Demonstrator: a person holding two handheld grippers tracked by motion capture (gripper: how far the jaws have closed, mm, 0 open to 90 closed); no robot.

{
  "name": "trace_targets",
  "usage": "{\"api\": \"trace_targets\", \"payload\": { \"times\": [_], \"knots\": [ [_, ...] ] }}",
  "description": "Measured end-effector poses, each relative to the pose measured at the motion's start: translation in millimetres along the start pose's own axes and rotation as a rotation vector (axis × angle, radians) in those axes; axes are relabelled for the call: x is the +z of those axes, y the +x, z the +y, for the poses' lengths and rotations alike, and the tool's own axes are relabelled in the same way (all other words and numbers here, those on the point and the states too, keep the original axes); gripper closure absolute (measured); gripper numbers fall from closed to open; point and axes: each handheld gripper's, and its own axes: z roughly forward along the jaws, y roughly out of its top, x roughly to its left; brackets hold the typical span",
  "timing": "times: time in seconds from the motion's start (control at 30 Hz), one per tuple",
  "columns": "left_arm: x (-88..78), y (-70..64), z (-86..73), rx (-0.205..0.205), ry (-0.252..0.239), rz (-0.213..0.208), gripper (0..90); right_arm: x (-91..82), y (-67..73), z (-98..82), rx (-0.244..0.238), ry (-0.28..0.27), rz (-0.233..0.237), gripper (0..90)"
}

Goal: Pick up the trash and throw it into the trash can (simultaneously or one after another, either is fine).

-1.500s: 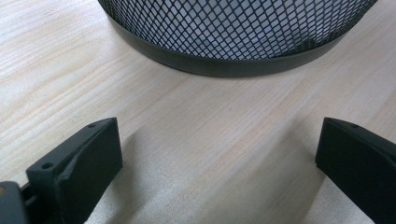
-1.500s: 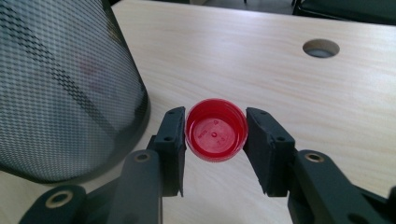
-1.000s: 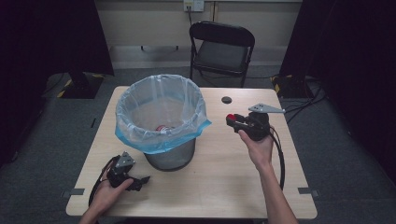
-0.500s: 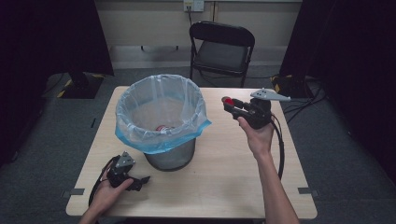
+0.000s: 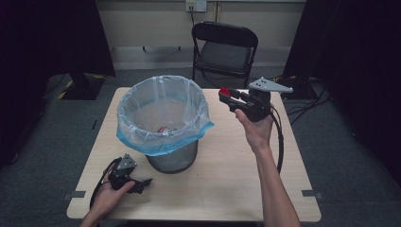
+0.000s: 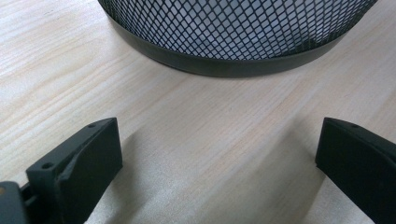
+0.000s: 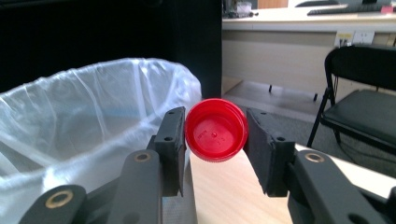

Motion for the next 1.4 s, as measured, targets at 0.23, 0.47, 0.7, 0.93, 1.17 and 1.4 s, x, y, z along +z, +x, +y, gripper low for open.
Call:
{"api": "trace_targets", "payload": {
  "times": [0.23, 0.47, 0.7, 0.93, 1.17, 1.4],
  "knots": [
    [0.0, 0.0, 0.0, 0.000, 0.000, 0.000, 0.0, 5.0, 12.9, 16.7, -0.025, -0.035, 0.030, 59.7],
    [0.0, 0.0, 0.0, -0.001, 0.000, 0.000, 0.0, 11.0, 22.1, 28.0, -0.021, -0.062, 0.094, 59.7],
    [0.0, 0.0, 0.0, -0.001, 0.000, 0.000, 0.0, 20.2, 36.7, 42.4, -0.044, -0.077, 0.146, 59.7],
    [0.0, 0.0, 0.0, 0.000, 0.000, 0.000, 0.0, 27.0, 44.7, 47.7, -0.043, -0.078, 0.172, 59.7],
    [-0.1, 0.1, 0.0, 0.000, 0.001, -0.001, 0.0, 40.3, 55.6, 48.0, -0.040, -0.065, 0.220, 59.7],
    [-0.2, -0.1, 0.1, 0.001, 0.004, 0.004, 0.0, 54.0, 68.4, 55.0, -0.064, -0.032, 0.248, 59.6]
  ]
}}
